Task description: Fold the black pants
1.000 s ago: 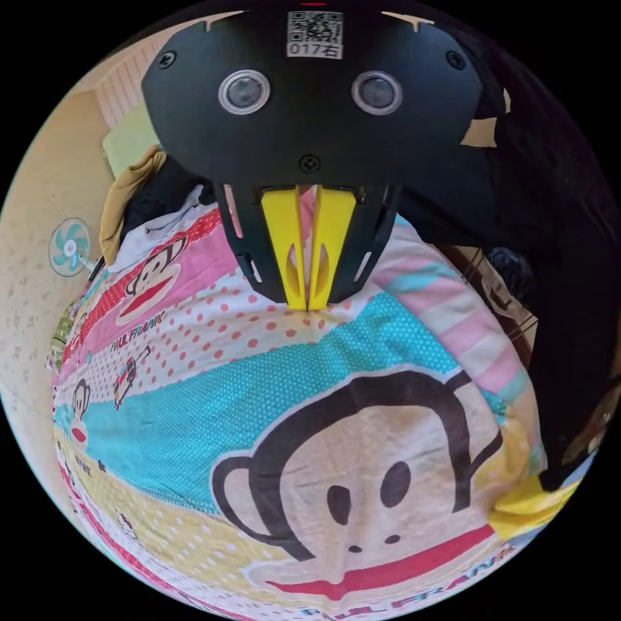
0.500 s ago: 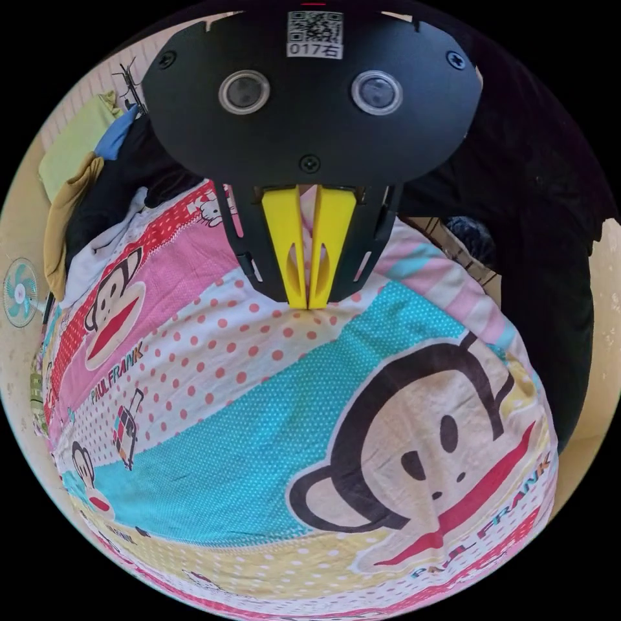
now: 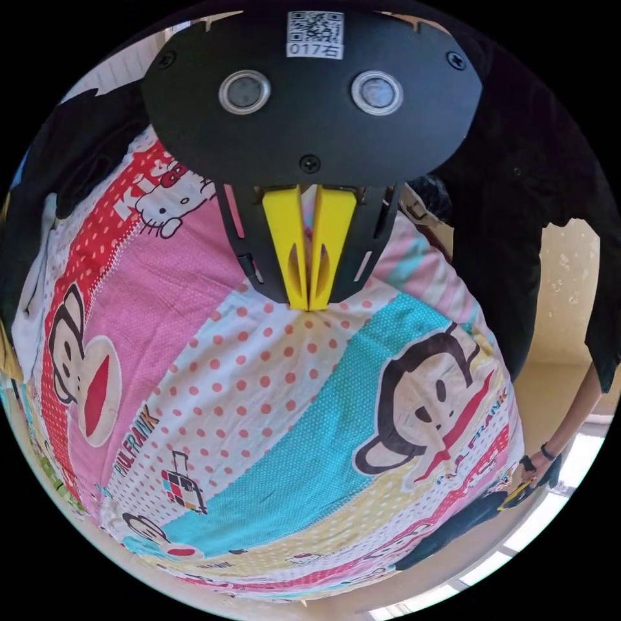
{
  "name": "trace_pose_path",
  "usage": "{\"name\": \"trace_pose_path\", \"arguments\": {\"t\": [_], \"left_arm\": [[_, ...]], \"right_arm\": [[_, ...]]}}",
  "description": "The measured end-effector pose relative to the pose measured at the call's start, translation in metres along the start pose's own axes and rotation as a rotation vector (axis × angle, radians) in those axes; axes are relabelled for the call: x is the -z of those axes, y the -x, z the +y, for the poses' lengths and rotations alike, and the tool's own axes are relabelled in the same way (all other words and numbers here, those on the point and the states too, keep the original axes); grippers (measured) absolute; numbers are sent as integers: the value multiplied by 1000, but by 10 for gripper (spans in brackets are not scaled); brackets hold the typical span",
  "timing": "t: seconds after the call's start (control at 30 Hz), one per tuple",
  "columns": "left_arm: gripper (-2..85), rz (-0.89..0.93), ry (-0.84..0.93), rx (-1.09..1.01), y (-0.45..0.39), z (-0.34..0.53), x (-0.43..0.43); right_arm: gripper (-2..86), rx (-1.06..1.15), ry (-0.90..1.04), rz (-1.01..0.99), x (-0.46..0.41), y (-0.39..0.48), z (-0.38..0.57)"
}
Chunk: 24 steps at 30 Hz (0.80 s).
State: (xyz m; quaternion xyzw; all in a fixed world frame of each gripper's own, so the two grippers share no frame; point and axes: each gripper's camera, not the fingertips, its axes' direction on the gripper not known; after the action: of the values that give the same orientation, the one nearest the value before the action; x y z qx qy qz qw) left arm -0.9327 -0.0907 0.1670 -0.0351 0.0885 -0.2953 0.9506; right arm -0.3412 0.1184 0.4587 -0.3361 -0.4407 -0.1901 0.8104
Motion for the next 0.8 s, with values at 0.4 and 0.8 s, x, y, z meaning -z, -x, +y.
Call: {"name": "trace_pose_path", "arguments": {"t": [0.4, 0.8], "left_arm": [[13, 948, 540, -753, -333, 189, -75], [60, 374, -134, -458, -253, 312, 78]], "right_arm": [[2, -72, -164, -71, 12, -36, 63], [4, -99, -281, -110, 29, -61, 107]]}}
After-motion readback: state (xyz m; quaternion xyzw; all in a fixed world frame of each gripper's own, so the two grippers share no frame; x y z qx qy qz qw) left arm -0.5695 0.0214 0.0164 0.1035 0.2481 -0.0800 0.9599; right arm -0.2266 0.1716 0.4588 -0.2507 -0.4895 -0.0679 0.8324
